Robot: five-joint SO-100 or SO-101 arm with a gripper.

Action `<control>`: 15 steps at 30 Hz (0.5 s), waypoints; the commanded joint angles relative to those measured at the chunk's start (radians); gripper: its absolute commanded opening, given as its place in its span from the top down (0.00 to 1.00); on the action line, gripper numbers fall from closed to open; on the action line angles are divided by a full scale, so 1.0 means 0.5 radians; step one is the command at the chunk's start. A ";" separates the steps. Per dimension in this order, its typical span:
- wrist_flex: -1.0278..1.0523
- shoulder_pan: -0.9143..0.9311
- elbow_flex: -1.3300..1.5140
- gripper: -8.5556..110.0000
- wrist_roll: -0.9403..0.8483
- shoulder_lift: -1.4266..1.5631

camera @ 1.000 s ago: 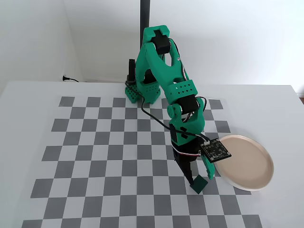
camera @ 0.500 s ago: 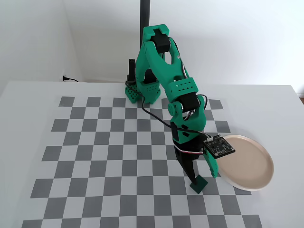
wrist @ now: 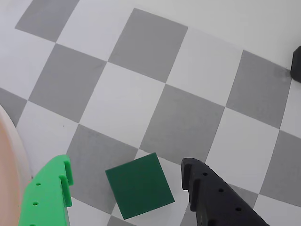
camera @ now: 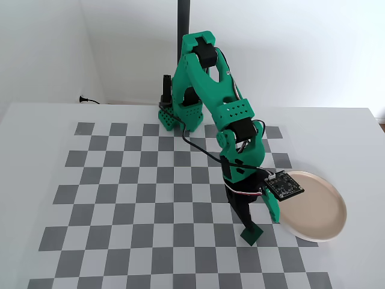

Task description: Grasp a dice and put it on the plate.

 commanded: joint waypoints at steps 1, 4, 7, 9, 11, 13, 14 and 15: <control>-0.083 -0.003 -0.021 0.74 -0.006 0.003; -0.120 0.003 -0.028 0.74 -0.003 -0.040; -0.144 0.006 -0.031 0.74 0.000 -0.074; -0.147 0.006 -0.040 0.74 0.009 -0.101; -0.147 0.003 -0.049 0.74 0.012 -0.132; -0.150 0.000 -0.049 0.74 0.015 -0.156; -0.150 0.000 -0.049 0.74 0.015 -0.166; -0.156 0.000 -0.049 0.74 0.015 -0.178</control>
